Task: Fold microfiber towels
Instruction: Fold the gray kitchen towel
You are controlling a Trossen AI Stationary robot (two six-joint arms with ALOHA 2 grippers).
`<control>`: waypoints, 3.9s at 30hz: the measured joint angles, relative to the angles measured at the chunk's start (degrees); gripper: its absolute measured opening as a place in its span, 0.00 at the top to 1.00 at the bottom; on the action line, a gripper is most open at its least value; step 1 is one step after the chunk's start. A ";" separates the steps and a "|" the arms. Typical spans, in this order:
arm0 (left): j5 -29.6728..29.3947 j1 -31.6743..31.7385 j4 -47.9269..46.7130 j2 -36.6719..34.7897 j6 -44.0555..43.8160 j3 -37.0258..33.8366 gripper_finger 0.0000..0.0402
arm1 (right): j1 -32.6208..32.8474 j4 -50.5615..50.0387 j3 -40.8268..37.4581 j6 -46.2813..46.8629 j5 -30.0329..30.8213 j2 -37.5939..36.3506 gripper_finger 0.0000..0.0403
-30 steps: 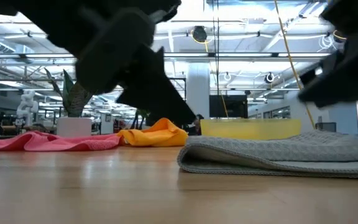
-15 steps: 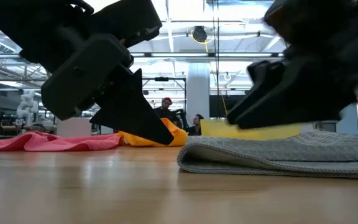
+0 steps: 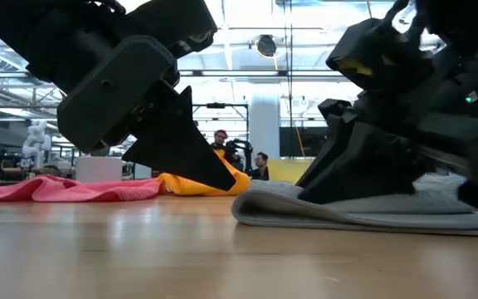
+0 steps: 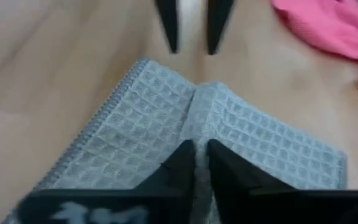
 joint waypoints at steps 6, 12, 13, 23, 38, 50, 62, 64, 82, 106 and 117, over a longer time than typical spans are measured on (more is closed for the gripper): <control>0.03 -0.06 0.01 0.00 -0.15 0.00 0.72 | 0.08 -0.83 -0.08 0.37 1.33 -4.68 0.97; 0.06 -0.39 0.13 0.00 -0.15 0.00 0.72 | -0.07 -3.60 -0.05 1.02 7.10 -12.16 0.99; 0.06 -0.39 0.20 0.00 -0.15 0.00 0.72 | -0.27 -4.92 -0.08 1.02 7.46 -13.22 0.99; 0.11 -0.50 1.13 0.00 -0.11 0.00 0.72 | -2.93 -7.59 -0.10 1.17 -2.08 -11.82 0.99; 0.59 -0.55 1.16 0.00 -0.09 0.00 0.72 | -3.60 -1.42 -0.10 2.04 -13.52 -8.18 0.87; 2.33 -3.01 1.48 0.00 3.96 0.02 0.72 | 1.94 -12.98 -0.12 5.50 -13.18 -10.57 0.55; 2.94 -1.70 3.69 0.00 3.81 0.02 0.72 | 6.05 -20.01 -0.12 5.79 -4.98 -8.86 0.74; 2.96 -1.70 4.56 0.00 4.02 0.02 0.72 | 6.09 -19.73 -0.12 4.86 -4.84 -8.92 0.81; 6.05 -1.70 5.56 0.00 5.68 0.02 0.72 | 4.00 -24.07 -0.10 1.01 6.31 -18.15 0.99; 3.27 4.97 18.49 -0.02 39.75 0.33 0.66 | -2.56 -32.79 -0.12 2.80 5.87 -25.99 0.99; 3.80 9.81 20.58 -0.04 45.61 0.33 0.47 | -2.54 -33.32 -5.06 8.69 2.26 -25.97 0.99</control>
